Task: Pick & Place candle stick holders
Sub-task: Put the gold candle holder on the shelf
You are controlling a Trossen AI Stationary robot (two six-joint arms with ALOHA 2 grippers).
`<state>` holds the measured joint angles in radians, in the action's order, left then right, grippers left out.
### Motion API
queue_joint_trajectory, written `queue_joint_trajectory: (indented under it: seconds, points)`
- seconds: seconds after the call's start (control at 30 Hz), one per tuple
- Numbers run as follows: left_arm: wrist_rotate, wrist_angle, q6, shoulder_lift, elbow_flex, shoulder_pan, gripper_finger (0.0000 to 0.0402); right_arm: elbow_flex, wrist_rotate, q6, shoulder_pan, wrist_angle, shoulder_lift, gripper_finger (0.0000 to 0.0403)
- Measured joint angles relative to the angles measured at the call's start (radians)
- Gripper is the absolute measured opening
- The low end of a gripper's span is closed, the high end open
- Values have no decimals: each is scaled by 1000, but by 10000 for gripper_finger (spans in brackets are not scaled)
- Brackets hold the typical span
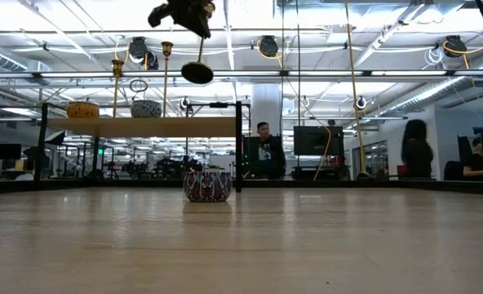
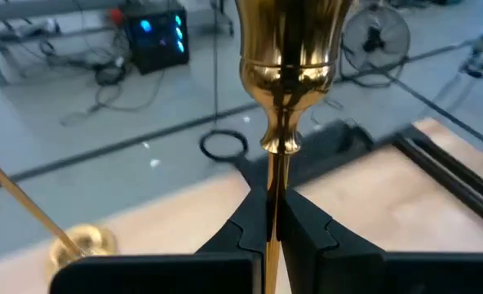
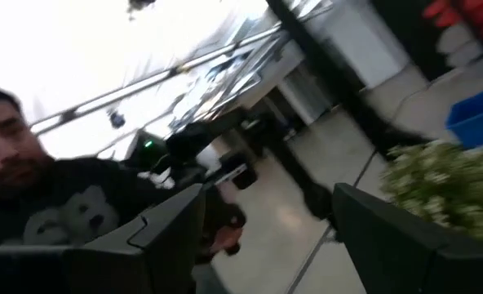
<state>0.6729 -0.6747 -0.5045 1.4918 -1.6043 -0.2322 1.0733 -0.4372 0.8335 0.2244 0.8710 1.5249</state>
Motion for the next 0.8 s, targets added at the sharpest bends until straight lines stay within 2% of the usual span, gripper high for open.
queue_joint_trajectory:
  seconds: [0.17,0.27,0.4,0.53,0.63,0.8]
  points:
    - [-65,132,142,21,-2,-112,16,0,45,12,-80,8,0,265]
    - [-104,194,164,53,-2,-141,16,0,83,11,-117,33,1,265]
    - [-94,249,198,117,-2,-147,16,0,98,8,-151,60,1,265]
    - [16,319,224,204,-2,-130,16,-1,94,11,-168,60,1,265]
    - [118,368,177,256,0,-116,16,-1,92,27,-173,59,1,265]
    - [192,479,152,316,-1,-116,16,-1,36,75,-179,60,1,265]
